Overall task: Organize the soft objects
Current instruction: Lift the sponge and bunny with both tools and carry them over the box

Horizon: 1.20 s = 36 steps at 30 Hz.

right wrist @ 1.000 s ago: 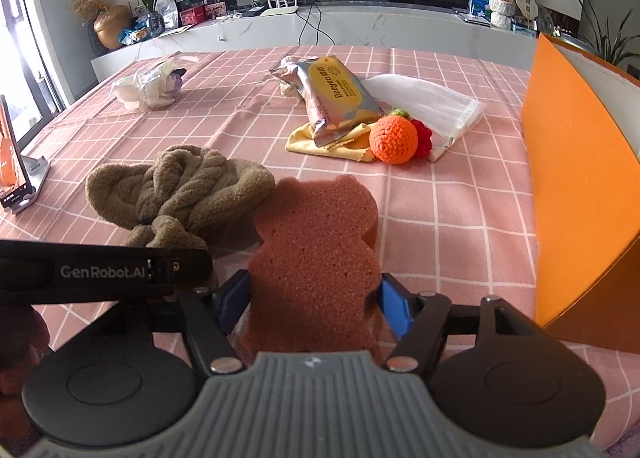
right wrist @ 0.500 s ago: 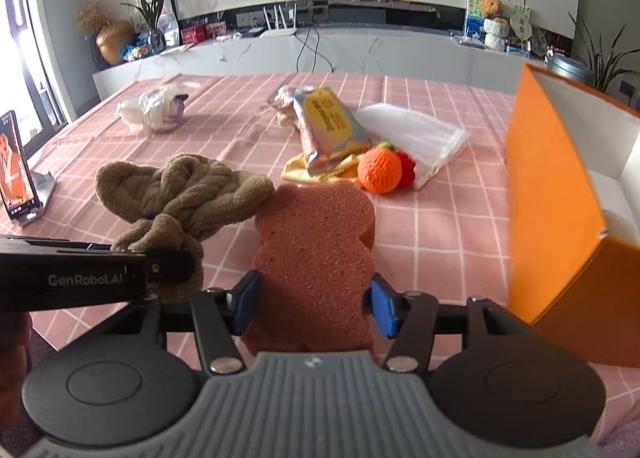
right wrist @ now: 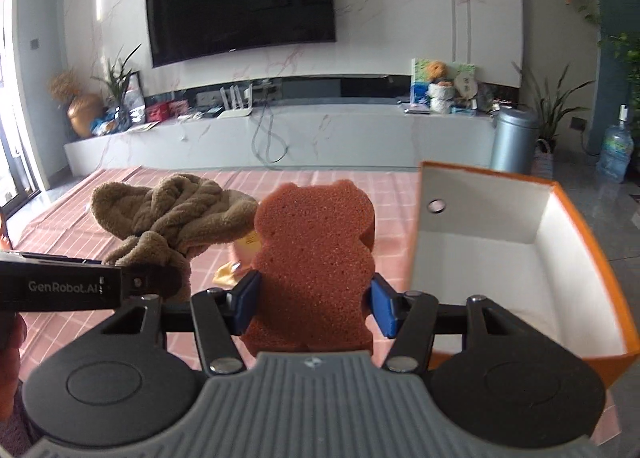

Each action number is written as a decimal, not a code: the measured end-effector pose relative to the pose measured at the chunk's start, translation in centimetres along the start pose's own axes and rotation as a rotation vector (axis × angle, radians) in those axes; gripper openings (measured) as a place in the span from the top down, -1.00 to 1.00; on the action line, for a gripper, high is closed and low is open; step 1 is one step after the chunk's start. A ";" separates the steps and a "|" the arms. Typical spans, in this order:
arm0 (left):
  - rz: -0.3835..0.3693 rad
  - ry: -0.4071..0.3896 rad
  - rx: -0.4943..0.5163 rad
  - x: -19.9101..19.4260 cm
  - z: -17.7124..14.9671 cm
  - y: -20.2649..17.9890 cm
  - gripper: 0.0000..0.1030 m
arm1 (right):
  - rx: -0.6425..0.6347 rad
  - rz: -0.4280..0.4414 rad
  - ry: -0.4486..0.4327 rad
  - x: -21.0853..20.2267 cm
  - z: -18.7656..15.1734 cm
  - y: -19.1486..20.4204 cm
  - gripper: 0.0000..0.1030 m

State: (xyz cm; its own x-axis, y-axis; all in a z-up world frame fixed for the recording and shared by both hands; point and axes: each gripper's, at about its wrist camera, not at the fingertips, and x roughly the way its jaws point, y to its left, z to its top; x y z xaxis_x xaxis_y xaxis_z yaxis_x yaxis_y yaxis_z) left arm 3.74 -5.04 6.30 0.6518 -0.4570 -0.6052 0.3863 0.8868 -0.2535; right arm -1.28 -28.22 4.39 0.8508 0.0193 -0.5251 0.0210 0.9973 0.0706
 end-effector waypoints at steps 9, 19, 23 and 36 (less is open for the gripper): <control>-0.159 0.012 0.125 3.7 3.4 -7.9 0.09 | 0.035 -0.119 0.015 -1.9 2.4 -7.9 -0.11; -0.278 0.128 0.228 9.6 5.0 -15.0 0.09 | 0.017 -0.214 0.163 0.2 3.8 -15.7 -0.11; -0.280 0.181 0.268 12.2 5.1 -17.1 0.09 | -0.040 -0.237 0.229 1.9 3.9 -17.5 -0.11; -0.142 0.296 0.471 17.2 4.2 -20.8 0.09 | -0.175 -0.224 0.368 7.2 3.8 -20.5 -0.12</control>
State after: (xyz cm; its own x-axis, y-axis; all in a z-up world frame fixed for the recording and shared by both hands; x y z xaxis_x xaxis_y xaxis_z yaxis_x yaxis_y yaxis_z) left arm 9.66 -31.61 4.32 0.3881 -0.4704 -0.7925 0.7499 0.6610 -0.0251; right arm 6.47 -48.82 2.40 0.5921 -0.2060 -0.7791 0.0671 0.9760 -0.2070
